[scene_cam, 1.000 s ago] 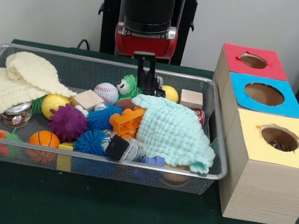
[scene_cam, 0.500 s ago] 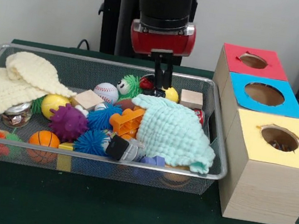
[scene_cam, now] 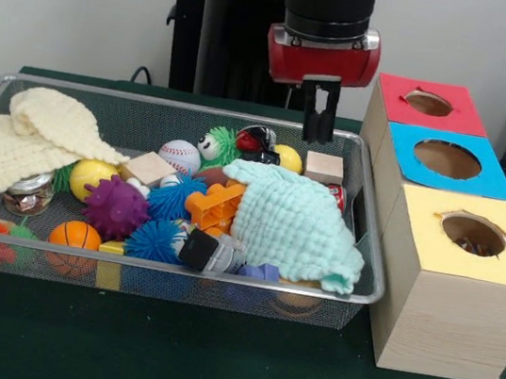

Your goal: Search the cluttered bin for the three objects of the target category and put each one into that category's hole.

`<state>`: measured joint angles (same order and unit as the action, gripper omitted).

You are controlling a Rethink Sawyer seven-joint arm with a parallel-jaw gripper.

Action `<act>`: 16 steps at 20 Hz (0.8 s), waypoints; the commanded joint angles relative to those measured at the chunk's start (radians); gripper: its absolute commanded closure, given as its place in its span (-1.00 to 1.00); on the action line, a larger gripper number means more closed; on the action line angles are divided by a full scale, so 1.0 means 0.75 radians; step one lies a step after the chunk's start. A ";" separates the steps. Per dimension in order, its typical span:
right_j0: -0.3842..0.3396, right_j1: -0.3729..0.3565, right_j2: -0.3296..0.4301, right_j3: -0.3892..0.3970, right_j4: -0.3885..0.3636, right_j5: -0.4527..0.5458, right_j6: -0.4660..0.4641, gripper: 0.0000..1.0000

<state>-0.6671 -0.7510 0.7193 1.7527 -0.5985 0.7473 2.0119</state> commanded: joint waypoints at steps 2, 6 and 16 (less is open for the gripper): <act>0.045 -0.048 0.003 -0.064 0.041 0.149 -0.160 1.00; 0.060 -0.062 -0.018 -0.055 0.036 0.126 -0.138 1.00; 0.006 -0.052 -0.037 -0.003 0.017 0.055 -0.157 1.00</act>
<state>-0.6197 -0.7984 0.7196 1.7532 -0.5780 0.7473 2.0119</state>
